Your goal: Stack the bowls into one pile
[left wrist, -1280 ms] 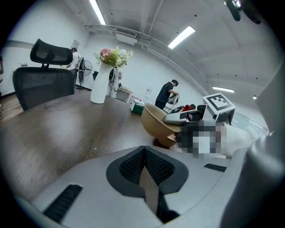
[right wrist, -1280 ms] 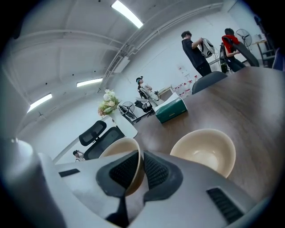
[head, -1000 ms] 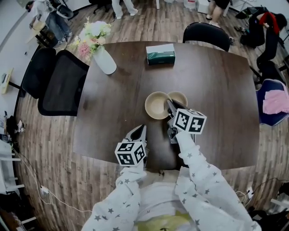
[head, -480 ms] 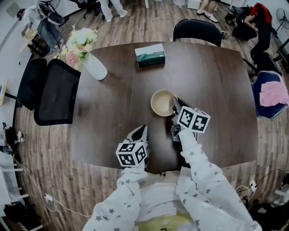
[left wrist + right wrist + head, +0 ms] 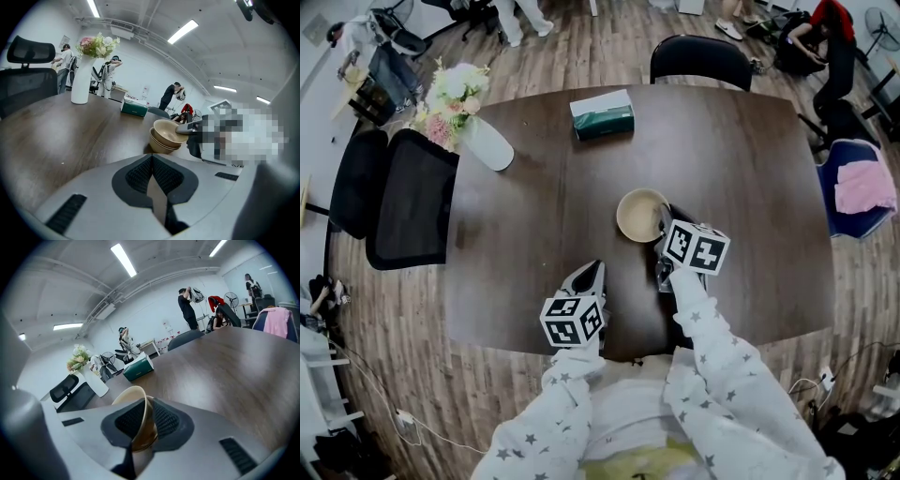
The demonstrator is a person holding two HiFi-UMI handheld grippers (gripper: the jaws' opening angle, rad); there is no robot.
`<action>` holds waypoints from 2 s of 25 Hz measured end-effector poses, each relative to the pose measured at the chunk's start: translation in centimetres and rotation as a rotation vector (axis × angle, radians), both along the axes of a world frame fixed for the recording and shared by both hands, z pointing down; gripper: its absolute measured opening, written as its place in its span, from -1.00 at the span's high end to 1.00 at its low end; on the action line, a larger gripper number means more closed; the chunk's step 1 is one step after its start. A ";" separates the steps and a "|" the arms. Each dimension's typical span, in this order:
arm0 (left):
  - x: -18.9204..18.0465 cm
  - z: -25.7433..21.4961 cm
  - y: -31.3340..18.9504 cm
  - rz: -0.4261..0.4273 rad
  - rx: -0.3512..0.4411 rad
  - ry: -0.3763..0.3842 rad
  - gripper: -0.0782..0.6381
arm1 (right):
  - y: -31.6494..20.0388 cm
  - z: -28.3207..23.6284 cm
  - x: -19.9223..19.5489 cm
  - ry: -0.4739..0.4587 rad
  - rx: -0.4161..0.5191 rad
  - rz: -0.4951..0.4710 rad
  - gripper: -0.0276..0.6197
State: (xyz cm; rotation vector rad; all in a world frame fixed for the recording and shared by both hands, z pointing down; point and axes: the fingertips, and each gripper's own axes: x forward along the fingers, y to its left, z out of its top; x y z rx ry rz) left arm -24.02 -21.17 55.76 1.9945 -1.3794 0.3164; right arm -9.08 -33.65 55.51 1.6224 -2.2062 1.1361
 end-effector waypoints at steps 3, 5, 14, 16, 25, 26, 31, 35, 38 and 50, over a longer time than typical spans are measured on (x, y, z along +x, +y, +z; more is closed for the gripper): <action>-0.2 0.1 0.1 -0.004 -0.003 -0.005 0.71 | -0.1 0.1 -0.3 0.027 0.007 -0.023 0.76; -0.3 0.2 0.1 -0.010 -0.004 -0.005 0.71 | -0.1 0.4 -0.4 0.027 0.006 -0.034 0.76; -0.6 0.0 0.1 -0.019 -0.004 -0.011 0.71 | -0.1 0.6 -1.0 0.068 0.014 -0.084 0.75; -0.5 0.0 0.0 -0.017 -0.001 -0.011 0.71 | 0.0 0.6 -1.0 0.073 0.021 -0.096 0.73; -0.7 -0.6 -0.1 -0.037 0.027 -0.017 0.71 | 0.4 0.2 0.0 0.022 0.041 -0.087 0.57; -0.6 -0.7 -0.1 -0.039 0.030 -0.018 0.71 | 0.6 0.0 0.3 0.015 0.044 -0.088 0.58; -0.2 -1.7 -0.1 -0.045 0.056 -0.026 0.71 | 1.7 -1.2 1.2 -0.024 0.075 -0.121 0.71; 0.4 -2.7 -0.1 -0.048 0.093 -0.027 0.71 | 2.9 -2.3 1.2 -0.027 0.113 -0.191 0.80; 0.9 -3.8 0.0 -0.049 0.127 -0.026 0.71 | 4.0 -3.5 1.2 -0.047 0.147 -0.255 0.82; 2.4 -9.3 -0.1 -0.001 0.325 -0.102 0.71 | 6.9 -8.5 3.2 -0.104 0.325 -0.413 0.85</action>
